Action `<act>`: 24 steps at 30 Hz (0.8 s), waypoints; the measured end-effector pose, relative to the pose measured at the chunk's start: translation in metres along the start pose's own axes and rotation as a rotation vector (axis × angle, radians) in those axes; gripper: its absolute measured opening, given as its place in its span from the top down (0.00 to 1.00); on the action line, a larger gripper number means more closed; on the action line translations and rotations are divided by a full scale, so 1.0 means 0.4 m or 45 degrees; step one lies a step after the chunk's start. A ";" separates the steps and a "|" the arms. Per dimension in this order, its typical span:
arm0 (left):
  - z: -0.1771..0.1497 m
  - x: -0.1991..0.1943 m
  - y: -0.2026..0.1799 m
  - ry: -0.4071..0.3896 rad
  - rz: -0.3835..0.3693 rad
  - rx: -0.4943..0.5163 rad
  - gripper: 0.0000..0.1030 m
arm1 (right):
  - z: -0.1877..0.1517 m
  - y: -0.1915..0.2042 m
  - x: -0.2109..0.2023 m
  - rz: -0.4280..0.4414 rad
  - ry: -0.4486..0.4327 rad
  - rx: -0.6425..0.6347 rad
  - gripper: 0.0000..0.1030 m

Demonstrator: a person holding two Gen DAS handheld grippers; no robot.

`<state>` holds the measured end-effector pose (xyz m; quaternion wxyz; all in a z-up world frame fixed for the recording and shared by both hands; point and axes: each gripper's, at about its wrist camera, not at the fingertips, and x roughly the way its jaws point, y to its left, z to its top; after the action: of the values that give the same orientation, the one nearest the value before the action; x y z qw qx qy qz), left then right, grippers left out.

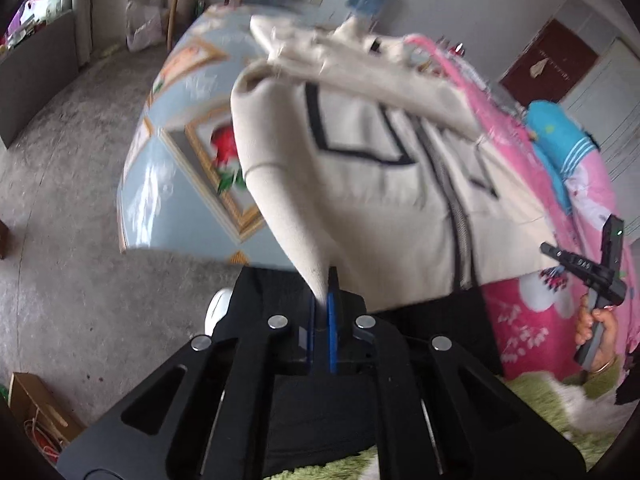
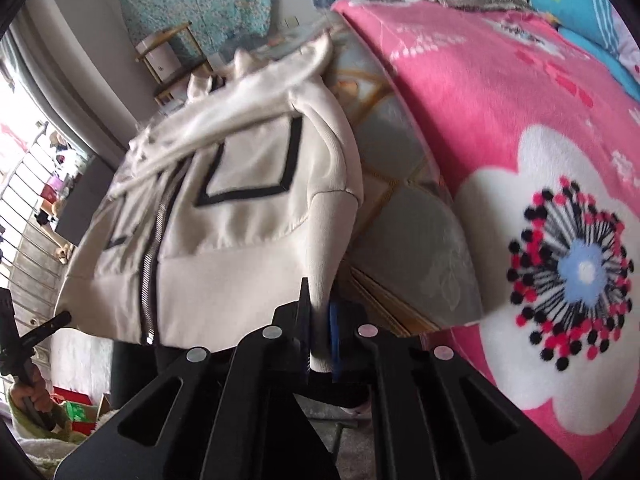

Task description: Fold large clothes

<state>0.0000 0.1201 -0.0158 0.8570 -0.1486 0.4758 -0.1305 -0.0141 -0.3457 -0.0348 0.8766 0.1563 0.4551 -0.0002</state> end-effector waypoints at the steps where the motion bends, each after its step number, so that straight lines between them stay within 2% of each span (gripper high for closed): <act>1: 0.018 -0.018 -0.011 -0.035 -0.012 0.002 0.96 | 0.013 0.007 -0.013 0.011 -0.023 -0.006 0.93; 7: 0.172 -0.045 -0.038 -0.161 0.006 -0.004 0.96 | 0.128 0.034 -0.042 0.076 -0.120 -0.024 0.93; 13: 0.324 0.018 -0.001 -0.164 0.049 -0.057 0.96 | 0.293 0.058 0.026 0.091 -0.135 -0.003 0.93; 16: 0.388 0.080 0.034 -0.134 0.074 -0.086 0.96 | 0.374 0.070 0.103 0.088 -0.111 0.016 0.93; 19: 0.429 0.148 0.062 -0.094 0.092 -0.106 0.95 | 0.419 0.071 0.195 0.077 -0.058 0.041 0.93; 21: 0.441 0.187 0.083 -0.069 0.105 -0.123 0.92 | 0.443 0.058 0.277 0.076 0.017 0.073 0.92; 22: 0.446 0.200 0.093 -0.062 0.098 -0.136 0.90 | 0.451 0.048 0.310 0.078 0.049 0.099 0.89; 24: 0.457 0.211 0.114 -0.061 0.134 -0.160 0.80 | 0.461 0.026 0.344 0.084 0.079 0.153 0.84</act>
<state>0.2034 0.1554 -0.0066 0.8628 -0.1802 0.4695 -0.0515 0.2151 -0.3667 -0.0427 0.8506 0.2235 0.4760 0.0063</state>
